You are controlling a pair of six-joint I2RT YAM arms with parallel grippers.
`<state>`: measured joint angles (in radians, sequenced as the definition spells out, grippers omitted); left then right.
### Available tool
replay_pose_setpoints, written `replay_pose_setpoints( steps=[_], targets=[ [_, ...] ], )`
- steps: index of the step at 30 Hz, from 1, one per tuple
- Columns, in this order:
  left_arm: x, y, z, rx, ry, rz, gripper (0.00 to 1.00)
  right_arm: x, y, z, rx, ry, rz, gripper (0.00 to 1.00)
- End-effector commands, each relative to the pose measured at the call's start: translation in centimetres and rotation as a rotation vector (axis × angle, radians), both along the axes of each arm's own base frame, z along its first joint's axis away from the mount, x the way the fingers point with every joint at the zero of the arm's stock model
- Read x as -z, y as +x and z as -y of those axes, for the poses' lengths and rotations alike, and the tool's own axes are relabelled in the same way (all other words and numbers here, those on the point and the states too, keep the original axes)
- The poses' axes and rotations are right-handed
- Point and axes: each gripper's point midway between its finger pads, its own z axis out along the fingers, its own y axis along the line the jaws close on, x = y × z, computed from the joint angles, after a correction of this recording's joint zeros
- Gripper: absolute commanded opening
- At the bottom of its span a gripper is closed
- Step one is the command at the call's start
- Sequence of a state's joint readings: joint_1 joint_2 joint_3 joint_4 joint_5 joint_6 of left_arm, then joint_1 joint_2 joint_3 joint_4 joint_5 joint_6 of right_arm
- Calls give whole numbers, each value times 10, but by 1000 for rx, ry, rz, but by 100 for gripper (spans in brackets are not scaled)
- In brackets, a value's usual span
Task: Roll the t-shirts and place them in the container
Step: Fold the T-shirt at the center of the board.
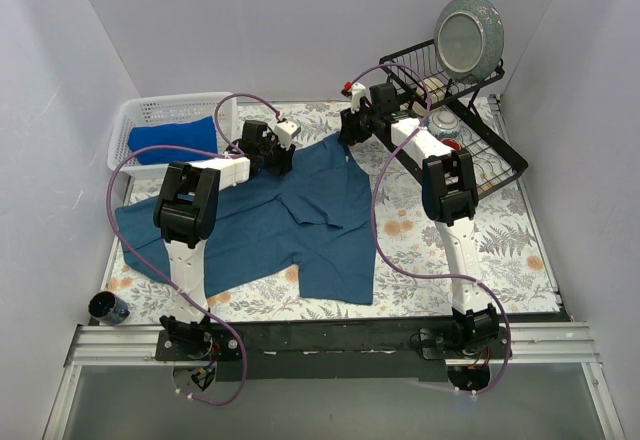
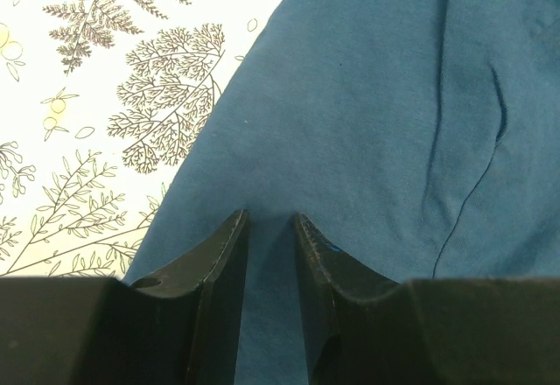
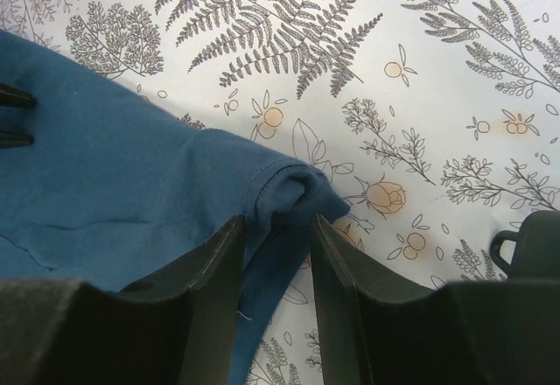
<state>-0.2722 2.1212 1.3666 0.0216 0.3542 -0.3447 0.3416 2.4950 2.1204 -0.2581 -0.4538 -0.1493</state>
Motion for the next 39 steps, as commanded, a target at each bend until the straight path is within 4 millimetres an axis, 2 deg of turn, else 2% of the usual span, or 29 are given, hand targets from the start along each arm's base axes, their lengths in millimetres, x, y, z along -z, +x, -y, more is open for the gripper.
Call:
replay_pose_setpoints(
  steps=[1,4,6,7,9,12,13,14,22,31,32,33,34,35,36,39],
  targets=[
    [1,7,-5,-24,14,0,27,-16,0,-13,-7,64,-12,45],
    [1,8,-5,-27,12,0,27,-13,-4,-15,-9,77,-36,45],
    [1,8,-4,-27,13,0,27,-9,-4,-14,-3,75,-44,41],
    [1,8,-4,-27,14,-1,27,-6,-3,-14,2,71,-44,34],
    [2,8,-6,-31,18,-1,27,-4,1,-11,18,62,-35,27],
    [3,7,-8,-30,28,2,27,-5,6,-8,41,51,-22,11],
    [8,2,-10,-29,39,-23,27,-5,8,-6,47,49,-19,2],
    [8,2,-11,-33,43,-21,27,-7,10,-4,62,42,-13,1],
    [4,1,-21,-69,64,-9,27,-17,25,23,149,8,17,1],
    [3,-1,-27,-92,81,-3,25,-15,26,39,210,-46,16,1],
    [1,0,-26,-91,75,-2,25,-12,25,41,219,-52,3,4],
    [-5,1,-25,-89,70,9,25,-16,24,40,218,-50,4,12],
    [-9,2,-23,-81,62,17,26,-20,22,40,213,-44,4,27],
    [-16,0,-17,-53,37,21,30,-28,19,36,193,-25,8,31],
    [-33,2,-13,-36,15,51,31,-41,16,35,179,-13,25,33],
    [-67,0,2,13,-65,74,33,-70,4,26,122,32,48,34]
  ],
)
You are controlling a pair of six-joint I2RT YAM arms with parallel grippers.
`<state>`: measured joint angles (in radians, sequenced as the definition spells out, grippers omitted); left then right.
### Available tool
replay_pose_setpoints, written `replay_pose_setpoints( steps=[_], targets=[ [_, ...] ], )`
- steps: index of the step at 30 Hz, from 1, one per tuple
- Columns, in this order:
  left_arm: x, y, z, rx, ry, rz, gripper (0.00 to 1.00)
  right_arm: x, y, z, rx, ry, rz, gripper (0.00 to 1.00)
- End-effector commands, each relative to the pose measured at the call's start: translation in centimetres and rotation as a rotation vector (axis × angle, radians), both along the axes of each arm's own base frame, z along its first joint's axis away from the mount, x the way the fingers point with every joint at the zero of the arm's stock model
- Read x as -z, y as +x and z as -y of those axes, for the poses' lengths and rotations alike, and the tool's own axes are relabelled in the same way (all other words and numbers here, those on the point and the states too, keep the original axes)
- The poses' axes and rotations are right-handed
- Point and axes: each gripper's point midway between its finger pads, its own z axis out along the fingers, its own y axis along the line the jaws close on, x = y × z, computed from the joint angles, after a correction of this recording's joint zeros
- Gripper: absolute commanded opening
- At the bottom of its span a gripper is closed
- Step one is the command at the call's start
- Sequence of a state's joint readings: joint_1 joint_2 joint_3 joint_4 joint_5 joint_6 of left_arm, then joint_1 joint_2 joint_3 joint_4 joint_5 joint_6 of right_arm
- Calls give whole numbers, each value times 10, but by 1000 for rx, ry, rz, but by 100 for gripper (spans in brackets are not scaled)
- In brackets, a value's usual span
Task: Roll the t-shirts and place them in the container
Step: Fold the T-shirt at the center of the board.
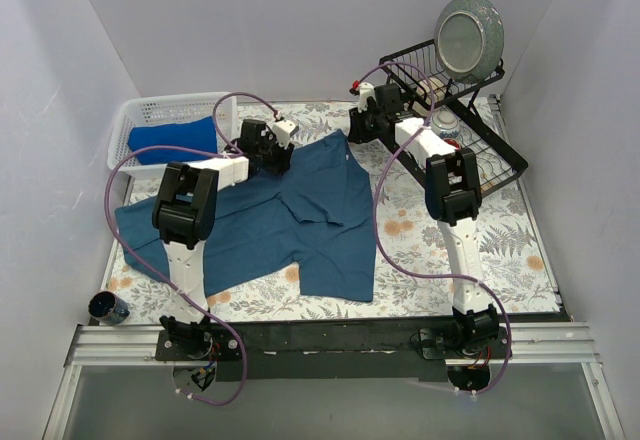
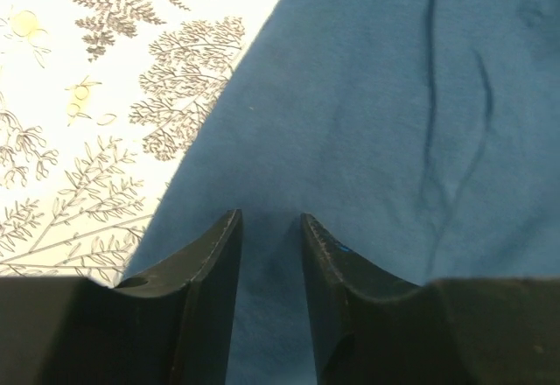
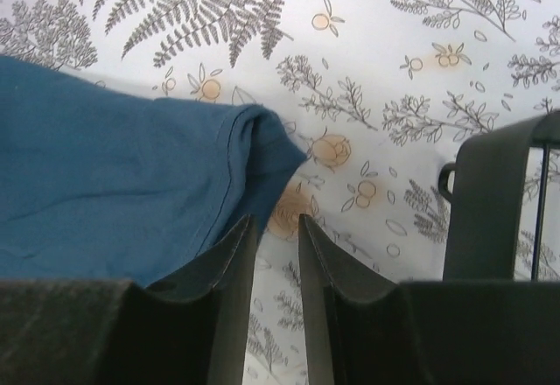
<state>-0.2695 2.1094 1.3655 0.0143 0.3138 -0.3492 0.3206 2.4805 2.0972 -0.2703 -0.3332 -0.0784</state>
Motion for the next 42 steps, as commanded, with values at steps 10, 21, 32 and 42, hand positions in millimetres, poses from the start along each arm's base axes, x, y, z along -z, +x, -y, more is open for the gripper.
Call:
replay_pose_setpoints(
  steps=[10,21,32,42],
  targets=[
    [-95,-140,33,297,-264,-172,38,-69,-45,-35,-248,145,42,33],
    [-58,-203,89,394,-305,-373,37,-21,-38,-73,-196,269,-102,28],
    [-2,-223,40,226,-116,-469,35,27,-28,-64,-46,243,-200,27],
    [-68,-209,51,284,-208,-260,48,48,-29,-52,-1,188,-227,28]
  ],
)
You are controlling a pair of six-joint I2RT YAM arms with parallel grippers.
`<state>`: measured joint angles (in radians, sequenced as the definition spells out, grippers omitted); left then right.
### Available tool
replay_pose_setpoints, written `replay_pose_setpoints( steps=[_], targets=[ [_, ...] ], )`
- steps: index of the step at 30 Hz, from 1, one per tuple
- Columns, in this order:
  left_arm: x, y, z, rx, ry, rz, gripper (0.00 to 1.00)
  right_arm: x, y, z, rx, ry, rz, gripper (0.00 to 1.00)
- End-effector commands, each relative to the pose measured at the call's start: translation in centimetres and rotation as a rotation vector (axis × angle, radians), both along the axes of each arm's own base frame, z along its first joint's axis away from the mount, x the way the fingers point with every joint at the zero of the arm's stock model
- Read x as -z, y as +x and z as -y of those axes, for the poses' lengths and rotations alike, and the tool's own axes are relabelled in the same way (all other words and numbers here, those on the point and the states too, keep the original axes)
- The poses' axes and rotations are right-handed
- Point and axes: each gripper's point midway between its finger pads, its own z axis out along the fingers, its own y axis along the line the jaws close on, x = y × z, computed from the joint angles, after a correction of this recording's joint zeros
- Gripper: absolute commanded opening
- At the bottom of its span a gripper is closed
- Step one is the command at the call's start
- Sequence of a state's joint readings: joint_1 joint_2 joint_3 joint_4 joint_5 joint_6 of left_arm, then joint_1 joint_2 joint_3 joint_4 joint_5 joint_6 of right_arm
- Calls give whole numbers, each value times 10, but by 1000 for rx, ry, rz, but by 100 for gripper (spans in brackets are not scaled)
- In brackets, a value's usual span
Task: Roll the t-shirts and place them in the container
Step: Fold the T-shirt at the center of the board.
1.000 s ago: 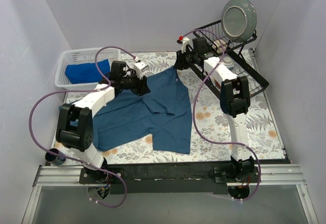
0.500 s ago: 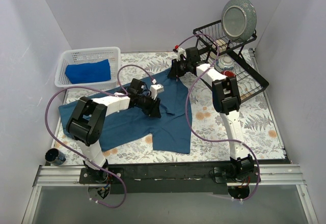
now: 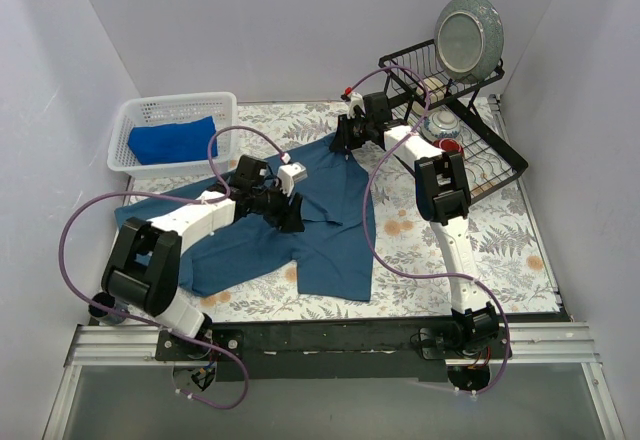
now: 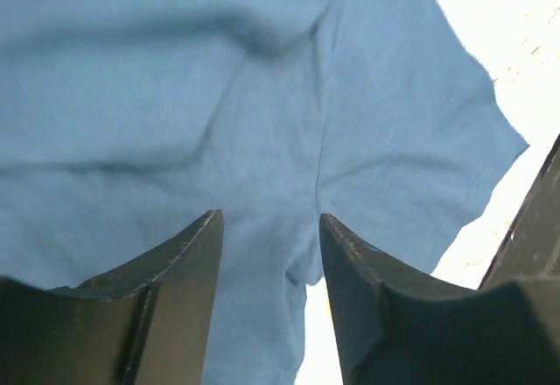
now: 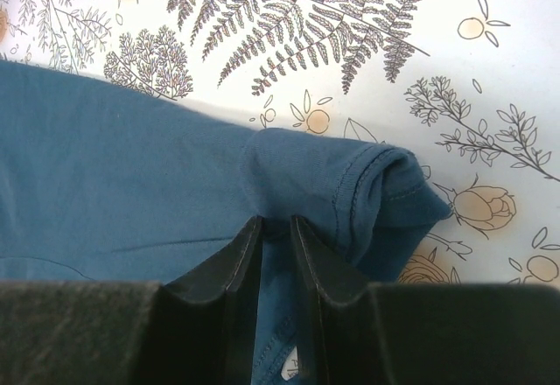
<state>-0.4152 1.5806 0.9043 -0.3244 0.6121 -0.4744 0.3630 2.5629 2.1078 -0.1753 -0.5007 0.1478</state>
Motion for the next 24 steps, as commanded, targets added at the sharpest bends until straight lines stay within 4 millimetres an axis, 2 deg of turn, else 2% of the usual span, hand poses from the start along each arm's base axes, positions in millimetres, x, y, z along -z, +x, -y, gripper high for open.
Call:
replay_pose_setpoints(
  steps=[1,2,4,5,6,9,12,15,18,19,20,22,24],
  targets=[
    [-34,26,11,-3,-61,140,48,28,-7,4,24,-33,-66,28],
    [-36,31,14,1,-69,152,48,28,-8,3,21,-32,-68,28],
    [-25,37,17,0,-63,131,46,28,-7,4,23,-33,-66,28],
    [-26,45,20,-12,-65,146,44,27,-7,4,23,-33,-64,28],
    [-14,48,20,-23,-46,123,44,26,-6,4,25,-32,-62,28],
    [1,63,19,-62,-13,119,42,26,-7,3,19,-29,-62,28],
    [13,65,18,-66,9,106,42,29,-9,4,19,-32,-69,28],
    [36,56,3,-74,98,54,38,32,-10,5,20,-42,-72,28],
    [36,40,-17,-78,135,32,37,33,-9,7,25,-46,-74,28],
    [41,26,-25,-74,153,-5,36,33,-9,8,28,-47,-75,28],
    [31,24,-30,-76,147,16,36,34,-8,8,29,-48,-74,28],
    [30,8,-38,-52,169,7,36,36,-9,9,30,-50,-79,28],
    [18,3,-41,-37,165,38,36,36,-7,10,34,-54,-75,28]
  ],
)
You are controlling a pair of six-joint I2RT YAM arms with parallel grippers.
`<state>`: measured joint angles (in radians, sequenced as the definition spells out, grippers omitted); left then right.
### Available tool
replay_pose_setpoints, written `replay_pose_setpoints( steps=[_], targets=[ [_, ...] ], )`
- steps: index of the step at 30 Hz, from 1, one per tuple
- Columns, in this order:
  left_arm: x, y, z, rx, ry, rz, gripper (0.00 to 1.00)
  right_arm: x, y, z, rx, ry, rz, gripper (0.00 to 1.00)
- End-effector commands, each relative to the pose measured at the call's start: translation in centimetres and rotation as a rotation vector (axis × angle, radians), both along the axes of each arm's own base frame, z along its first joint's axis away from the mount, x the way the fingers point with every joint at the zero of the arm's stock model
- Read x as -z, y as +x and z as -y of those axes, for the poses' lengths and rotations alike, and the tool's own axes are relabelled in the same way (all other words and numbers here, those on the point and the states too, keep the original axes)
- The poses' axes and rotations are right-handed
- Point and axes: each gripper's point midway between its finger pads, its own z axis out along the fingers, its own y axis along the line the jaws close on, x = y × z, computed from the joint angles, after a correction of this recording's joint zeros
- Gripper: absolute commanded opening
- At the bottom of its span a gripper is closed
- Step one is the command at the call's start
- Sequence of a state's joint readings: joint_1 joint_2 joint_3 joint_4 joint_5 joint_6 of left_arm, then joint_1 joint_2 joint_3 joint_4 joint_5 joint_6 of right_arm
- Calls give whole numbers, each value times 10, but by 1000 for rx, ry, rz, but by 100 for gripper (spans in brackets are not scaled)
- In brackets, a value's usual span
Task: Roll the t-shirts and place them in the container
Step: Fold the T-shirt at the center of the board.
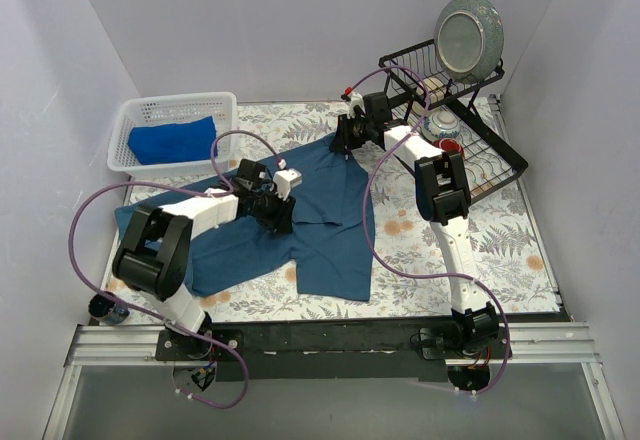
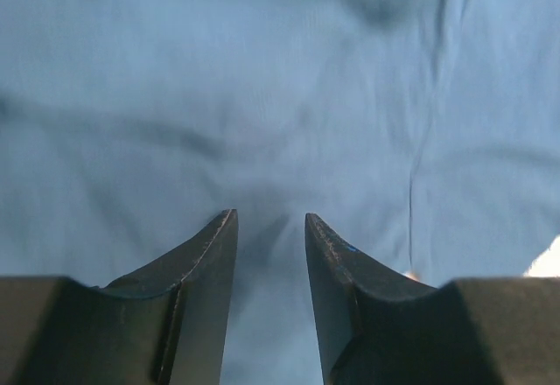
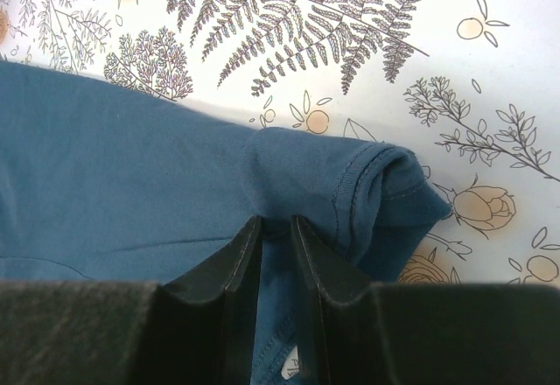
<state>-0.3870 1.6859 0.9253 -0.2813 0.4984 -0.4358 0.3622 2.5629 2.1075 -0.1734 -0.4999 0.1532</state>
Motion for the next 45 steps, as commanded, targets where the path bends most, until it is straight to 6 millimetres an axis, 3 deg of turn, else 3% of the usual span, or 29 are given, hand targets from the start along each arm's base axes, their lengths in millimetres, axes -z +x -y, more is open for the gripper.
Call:
replay_pose_setpoints(
  steps=[1,5,8,9,11,12,14,15,16,17,18,19,20,21,22,23,24,26,29,30,37,45],
  targets=[
    [-16,-32,-23,38,56,-5,36,38,-8,11,30,-60,-73,28],
    [-42,-29,-16,57,6,48,39,28,-5,8,7,-26,-53,28],
    [-71,-19,-13,45,-19,109,43,-14,-6,-8,-103,78,20,31],
    [-77,-18,-15,40,-13,118,45,-42,-7,-11,-150,106,77,31],
    [-89,-18,-28,25,26,156,47,-71,-11,-11,-201,113,143,36],
    [-95,-17,-34,15,34,174,48,-94,-21,-9,-259,99,208,38],
    [-106,-14,-56,-47,53,202,52,-109,-39,-2,-325,68,260,42],
    [-108,-12,-64,-73,61,204,56,-140,-55,3,-369,49,325,43],
    [-110,-14,-72,-94,70,196,56,-116,-76,13,-433,-7,338,45],
    [-109,-13,-82,-125,83,188,57,-118,-89,21,-468,-35,383,49],
    [-110,-12,-88,-137,99,189,58,-144,-107,30,-482,-71,472,50],
    [-108,-16,-93,-141,117,171,58,-113,-134,42,-559,-139,490,51],
    [-107,-19,-99,-148,131,167,58,-108,-152,50,-595,-174,508,53],
    [-107,-20,-103,-139,144,176,59,-127,-169,59,-617,-210,581,53],
    [-102,-25,-107,-138,152,170,59,-118,-191,65,-673,-241,573,53],
    [-104,-25,-112,-148,156,189,59,-94,-217,76,-747,-278,559,53],
    [-102,-26,-116,-160,162,194,59,-103,-232,81,-779,-308,602,53],
    [-98,-24,-123,-186,171,197,59,-79,-278,91,-932,-334,577,53],
    [-97,-21,-128,-234,169,181,58,-75,-322,91,-1083,-354,632,51],
    [-97,-20,-128,-250,168,172,58,-65,-336,97,-1135,-385,667,51],
    [-115,-14,-142,-389,114,187,59,-34,-395,91,-1415,-413,807,50],
    [-115,-21,-159,-427,152,207,60,-24,-428,83,-1598,-357,853,52]
  ],
)
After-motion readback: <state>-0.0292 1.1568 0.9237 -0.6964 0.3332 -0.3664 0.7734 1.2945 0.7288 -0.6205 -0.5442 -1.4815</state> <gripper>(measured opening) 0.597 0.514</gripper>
